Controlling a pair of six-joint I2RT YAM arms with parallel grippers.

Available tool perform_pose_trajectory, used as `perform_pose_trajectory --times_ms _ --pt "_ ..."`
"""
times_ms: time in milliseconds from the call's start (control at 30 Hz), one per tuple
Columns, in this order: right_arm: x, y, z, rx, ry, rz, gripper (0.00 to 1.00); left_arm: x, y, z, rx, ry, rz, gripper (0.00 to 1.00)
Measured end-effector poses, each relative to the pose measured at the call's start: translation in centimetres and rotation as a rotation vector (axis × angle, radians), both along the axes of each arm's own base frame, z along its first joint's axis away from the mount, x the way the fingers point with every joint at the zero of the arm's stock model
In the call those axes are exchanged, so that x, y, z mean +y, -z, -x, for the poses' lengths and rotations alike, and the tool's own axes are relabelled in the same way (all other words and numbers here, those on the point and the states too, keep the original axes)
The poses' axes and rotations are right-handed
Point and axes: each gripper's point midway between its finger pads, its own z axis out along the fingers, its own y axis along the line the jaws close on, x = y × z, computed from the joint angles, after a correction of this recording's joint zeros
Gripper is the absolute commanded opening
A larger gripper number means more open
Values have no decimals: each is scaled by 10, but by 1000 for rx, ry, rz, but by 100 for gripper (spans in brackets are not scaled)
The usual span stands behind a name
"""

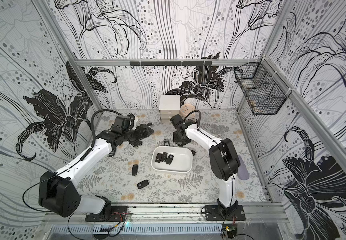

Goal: Place the car key into the storage box
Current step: Place the car key in the storage box.

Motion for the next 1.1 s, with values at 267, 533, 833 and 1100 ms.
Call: perform_pose_trajectory --times_ms 267,533,833,1100 --pt "11 18 61 53 75 -7 25 -1 0 11 0 26 15 99" --pt "13 42 82 94 197 -26 26 -2 -8 17 -23 42 23 99" --pt "20 70 78 124 265 -24 25 1 -13 24 -31 46 21 99" --pt "29 72 68 118 270 -31 25 2 -10 26 -18 45 15 99"
